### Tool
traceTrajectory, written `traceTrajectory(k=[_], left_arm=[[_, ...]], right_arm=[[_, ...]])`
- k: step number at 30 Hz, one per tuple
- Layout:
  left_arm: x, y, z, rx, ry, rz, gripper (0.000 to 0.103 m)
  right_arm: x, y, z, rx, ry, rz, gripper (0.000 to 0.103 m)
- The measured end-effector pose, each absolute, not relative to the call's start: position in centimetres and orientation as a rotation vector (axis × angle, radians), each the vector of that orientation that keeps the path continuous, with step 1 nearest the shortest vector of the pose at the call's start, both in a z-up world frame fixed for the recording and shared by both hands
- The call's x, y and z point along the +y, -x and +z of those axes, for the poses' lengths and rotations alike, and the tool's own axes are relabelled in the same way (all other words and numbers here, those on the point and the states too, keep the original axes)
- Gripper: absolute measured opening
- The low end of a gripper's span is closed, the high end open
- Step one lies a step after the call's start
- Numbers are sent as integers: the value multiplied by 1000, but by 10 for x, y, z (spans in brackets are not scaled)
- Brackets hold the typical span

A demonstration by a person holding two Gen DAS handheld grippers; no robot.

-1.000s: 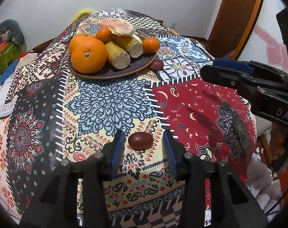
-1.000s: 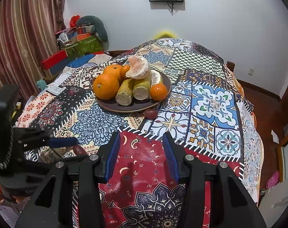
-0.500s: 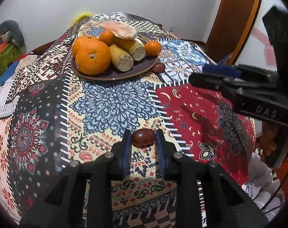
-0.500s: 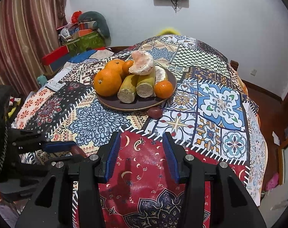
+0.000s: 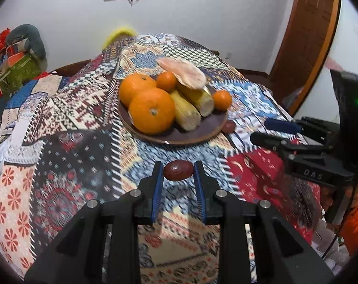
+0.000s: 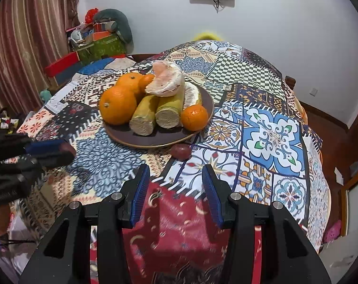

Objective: Organize fruits
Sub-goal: 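Carry the date to the plate and release it with the left tool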

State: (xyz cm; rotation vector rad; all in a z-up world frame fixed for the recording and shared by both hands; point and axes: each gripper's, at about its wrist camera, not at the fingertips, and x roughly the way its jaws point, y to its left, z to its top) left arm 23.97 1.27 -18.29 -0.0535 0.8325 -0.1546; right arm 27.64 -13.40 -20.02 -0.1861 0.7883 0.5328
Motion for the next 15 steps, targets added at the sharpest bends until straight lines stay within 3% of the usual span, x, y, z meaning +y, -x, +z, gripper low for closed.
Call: traceTrajectory(k=[15], left_arm=[[33, -265, -184, 823, 80, -124, 26]], right_arm=[[-118, -313, -222, 855, 231, 542, 43]])
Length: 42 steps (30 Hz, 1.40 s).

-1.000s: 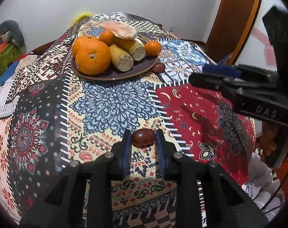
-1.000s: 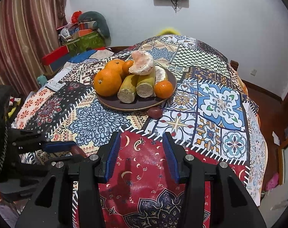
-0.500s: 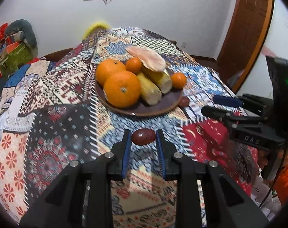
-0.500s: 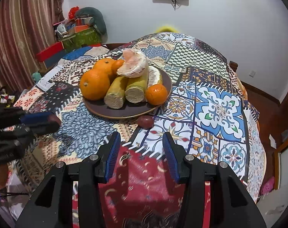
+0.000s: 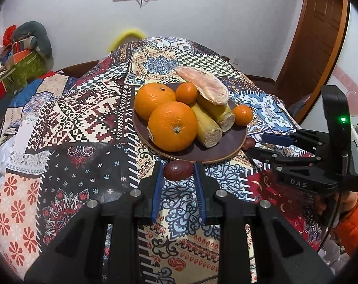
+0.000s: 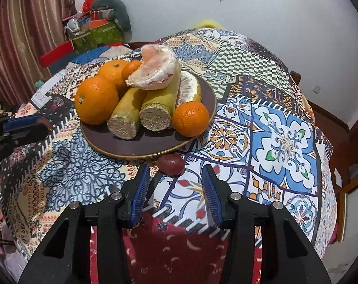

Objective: Organize fruits
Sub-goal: 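Carry the date to the plate and release it with the left tool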

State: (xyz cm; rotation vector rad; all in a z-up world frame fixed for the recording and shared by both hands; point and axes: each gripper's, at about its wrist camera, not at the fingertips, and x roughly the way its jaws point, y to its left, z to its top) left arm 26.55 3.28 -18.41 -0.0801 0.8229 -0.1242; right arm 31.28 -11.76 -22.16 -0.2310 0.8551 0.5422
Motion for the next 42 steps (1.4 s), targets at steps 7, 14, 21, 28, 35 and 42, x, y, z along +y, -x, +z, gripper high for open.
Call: traceTrajectory(k=[7, 14, 21, 28, 35, 42], left_arm=[[30, -270, -189, 831, 79, -134, 26], [29, -273, -191, 834, 88, -138, 26], [26, -274, -183, 817, 79, -142, 26], [19, -285, -173, 809, 69, -151, 26], [6, -301, -175, 825, 52, -169, 26], [-3, -309, -182, 826, -1, -151, 26]], right_arm=[[-112, -321, -229, 872, 238, 545, 40], [-108, -316, -228, 864, 256, 555, 24], [-115, -303, -210, 823, 227, 576, 24], [-109, -298, -185, 751, 201, 619, 24], [-97, -308, -190, 758, 196, 638, 24], [-94, -320, -202, 797, 189, 633, 25]])
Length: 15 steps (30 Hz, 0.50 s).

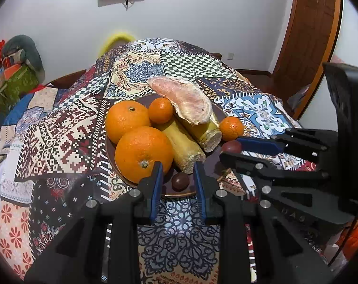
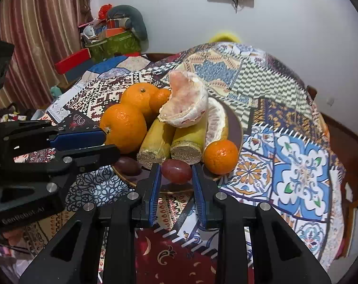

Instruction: Organize fruits

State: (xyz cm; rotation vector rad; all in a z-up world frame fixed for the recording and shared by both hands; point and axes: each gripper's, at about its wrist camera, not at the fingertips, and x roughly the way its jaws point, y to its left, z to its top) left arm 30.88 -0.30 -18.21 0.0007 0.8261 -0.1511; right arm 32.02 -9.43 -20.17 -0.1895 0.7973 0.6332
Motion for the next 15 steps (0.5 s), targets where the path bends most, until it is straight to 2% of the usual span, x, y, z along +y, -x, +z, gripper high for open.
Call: traceTrajectory(k=[2, 5, 15], left_arm=[[0, -308, -180, 820, 12, -152, 26], [11, -304, -171, 790, 41, -143, 26], [47, -265, -120, 648, 123, -59, 26]], right_arm=[[-96, -322, -200, 802, 186, 633, 26], [-101, -320, -196, 785, 173, 636, 35], [-120, -287, -155, 640, 130, 597, 35]])
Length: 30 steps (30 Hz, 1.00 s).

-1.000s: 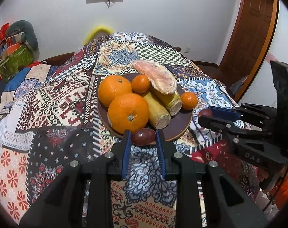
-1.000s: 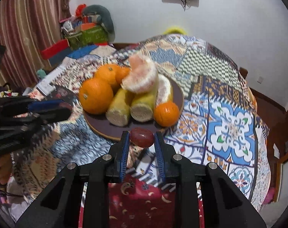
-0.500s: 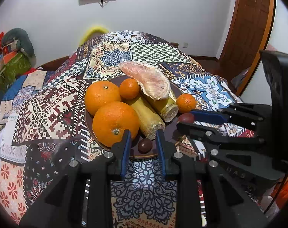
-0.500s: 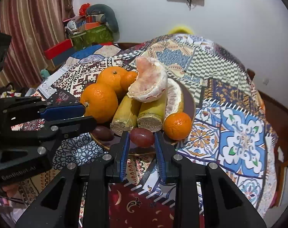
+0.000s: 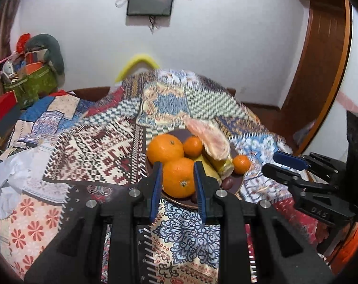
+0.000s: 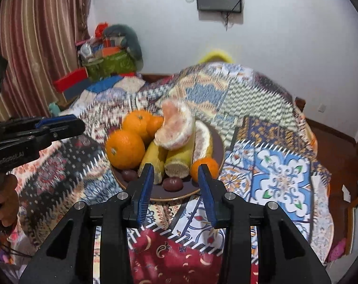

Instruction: Organize fruits

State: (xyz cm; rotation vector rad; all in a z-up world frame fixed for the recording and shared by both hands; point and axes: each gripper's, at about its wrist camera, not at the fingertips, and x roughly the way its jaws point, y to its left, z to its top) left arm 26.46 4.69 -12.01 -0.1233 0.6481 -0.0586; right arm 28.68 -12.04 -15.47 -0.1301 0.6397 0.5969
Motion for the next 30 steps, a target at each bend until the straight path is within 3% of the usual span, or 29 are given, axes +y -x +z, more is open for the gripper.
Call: traceTrajectory(k=[10, 15, 19, 22, 24, 26, 30], left_arm=[[28, -188, -40, 412, 106, -9, 26], [15, -139, -11, 291, 84, 13, 38], [6, -110, 2, 225, 54, 37, 43], [2, -97, 7, 203, 42, 42, 50], [1, -91, 8, 191, 37, 50, 61], [1, -85, 9, 185, 36, 56, 64], [5, -81, 7, 186, 52, 58, 80]], right_arm=[[-141, -203, -59, 349, 63, 569, 35], [-146, -163, -32, 254, 39, 554, 36], [-151, -141, -23, 206, 16, 534, 53], [-154, -135, -21, 197, -11, 526, 59], [-154, -132, -21, 185, -9, 511, 65], [-154, -129, -21, 170, 3, 488, 71], [-154, -125, -20, 153, 1, 478, 82]])
